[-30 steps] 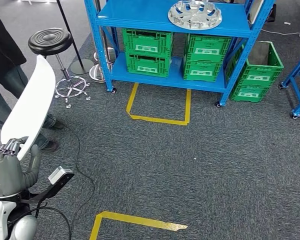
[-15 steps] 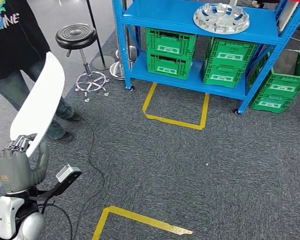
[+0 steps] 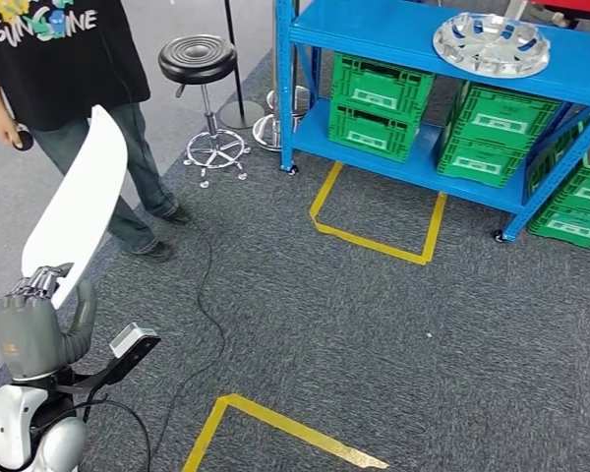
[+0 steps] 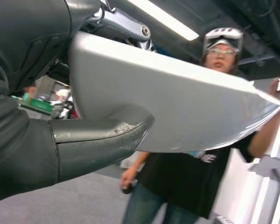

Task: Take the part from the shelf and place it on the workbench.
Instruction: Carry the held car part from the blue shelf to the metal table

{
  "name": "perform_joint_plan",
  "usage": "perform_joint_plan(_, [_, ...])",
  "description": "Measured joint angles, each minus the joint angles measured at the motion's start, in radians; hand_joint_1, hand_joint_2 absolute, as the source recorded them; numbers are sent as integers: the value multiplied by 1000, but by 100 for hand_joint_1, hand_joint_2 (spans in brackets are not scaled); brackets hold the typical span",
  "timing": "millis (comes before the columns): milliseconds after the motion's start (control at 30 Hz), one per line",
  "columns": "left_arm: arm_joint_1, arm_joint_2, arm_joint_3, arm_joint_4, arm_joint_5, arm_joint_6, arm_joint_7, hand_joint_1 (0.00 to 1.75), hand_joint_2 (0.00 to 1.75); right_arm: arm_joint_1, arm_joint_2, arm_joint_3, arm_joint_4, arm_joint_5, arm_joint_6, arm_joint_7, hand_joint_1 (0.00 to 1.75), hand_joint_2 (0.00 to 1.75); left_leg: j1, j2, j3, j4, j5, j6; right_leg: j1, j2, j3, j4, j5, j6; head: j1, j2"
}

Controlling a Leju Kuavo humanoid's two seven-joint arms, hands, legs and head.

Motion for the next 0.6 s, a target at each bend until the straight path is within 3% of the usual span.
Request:
perform_joint_plan(67, [-2,-1,-2,2,0,0,0,175,175,-1,0,0,0,-1,-1,0,0,0,4,-18,1,-7,5,13,-3,24,-11,29,-25,11,3,0])
perform_joint_plan(100, [-5,-1,-3,3,0,0,0,175,175,-1,0,0,0,-2,-2,0,0,0,6,-27,2,-10,7,19,-4,47,-32,74,-52,14,6,0])
perform_joint_plan(167, [-9,-2,-7,7,0,0,0,175,175,0,0,0,0,-5,-3,-2,0,0,5,-46,-2,-10,8,25,-5,83,-101,214,-116,15,9,0])
perform_joint_plan(200, [-10,-2,-9,10,0,0,0,175,175,2,0,0,0,-6,-3,-4,0,0,4,-57,-3,-10,8,27,-5,89,-133,272,-133,15,9,0])
perform_joint_plan(233, [-11,-2,-11,13,0,0,0,175,175,3,0,0,0,-8,-3,-6,0,0,3,-69,-3,-9,9,27,-5,91,-149,298,-131,14,9,0])
perform_joint_plan(267, [-12,-2,-13,16,0,0,-1,175,175,4,0,0,0,-8,-4,-8,0,0,2,-82,-3,-8,9,27,-5,93,-146,281,-108,12,9,0])
perform_joint_plan(300, [-14,-2,-14,19,1,0,-1,175,175,4,0,0,0,-9,-4,-9,0,0,1,-95,-2,-7,9,27,-5,100,-124,226,-69,9,9,0])
perform_joint_plan(367, [-21,-2,-16,22,2,0,-1,175,175,4,0,0,0,-12,-4,-11,0,0,1,-120,-4,-2,10,23,-6,140,-62,83,-3,-1,8,0])
perform_joint_plan(433, [-31,-2,-20,24,4,0,-1,175,175,4,0,0,0,-22,6,-10,0,0,4,-142,-12,1,14,13,-6,170,-29,12,14,-7,8,0])
perform_joint_plan(500, [-36,-1,-27,28,7,0,0,175,175,2,1,-1,0,-38,30,10,0,0,7,-163,-19,-1,20,-2,-5,156,-21,5,14,-12,8,0])
perform_joint_plan(533, [-39,1,-30,30,9,0,1,175,175,2,2,-1,0,-47,46,29,0,0,6,-157,-22,2,19,-8,-7,145,-17,1,18,-16,8,0])
perform_joint_plan(600, [-53,4,-39,36,9,0,3,175,175,3,4,-6,1,-72,83,67,0,0,4,-110,-45,50,-11,-19,-11,118,-10,-9,24,-24,2,0])
